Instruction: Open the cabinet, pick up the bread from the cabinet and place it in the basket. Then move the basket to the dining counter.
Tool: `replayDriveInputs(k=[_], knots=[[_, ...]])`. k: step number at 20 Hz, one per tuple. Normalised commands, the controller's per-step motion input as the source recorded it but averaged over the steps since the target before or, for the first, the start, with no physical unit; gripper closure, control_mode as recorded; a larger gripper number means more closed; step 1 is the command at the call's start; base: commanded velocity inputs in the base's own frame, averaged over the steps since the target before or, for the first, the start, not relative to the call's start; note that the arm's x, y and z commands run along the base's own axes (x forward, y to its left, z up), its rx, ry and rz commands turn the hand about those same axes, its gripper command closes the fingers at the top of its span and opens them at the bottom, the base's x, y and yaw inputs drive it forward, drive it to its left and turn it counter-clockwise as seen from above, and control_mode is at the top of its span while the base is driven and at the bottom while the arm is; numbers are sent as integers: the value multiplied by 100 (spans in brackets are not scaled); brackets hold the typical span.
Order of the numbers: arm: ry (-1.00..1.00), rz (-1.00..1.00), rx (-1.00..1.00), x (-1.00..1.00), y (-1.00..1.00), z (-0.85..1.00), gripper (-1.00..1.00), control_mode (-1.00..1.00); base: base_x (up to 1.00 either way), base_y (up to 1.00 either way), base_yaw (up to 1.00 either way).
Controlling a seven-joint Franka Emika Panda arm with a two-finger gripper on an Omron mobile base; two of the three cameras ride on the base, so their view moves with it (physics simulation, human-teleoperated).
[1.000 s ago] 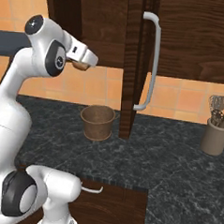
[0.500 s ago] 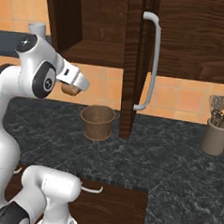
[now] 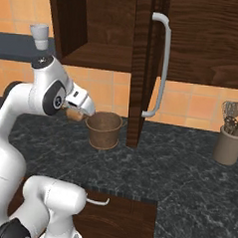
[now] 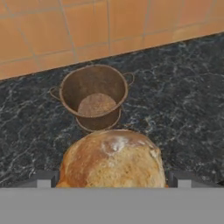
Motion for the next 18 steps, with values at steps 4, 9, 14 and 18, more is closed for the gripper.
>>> replayDriveInputs(k=[4, 9, 14, 18], knots=[[38, -1, -3, 48, 0, -68, 100, -100, 0, 0, 0], [27, -5, 0, 86, -6, -44, 100, -100, 0, 0, 0], [22, -1, 0, 95, -9, -18, 100, -100, 0, 0, 0], [15, 0, 4, 81, -16, -40, 100, -100, 0, 0, 0]])
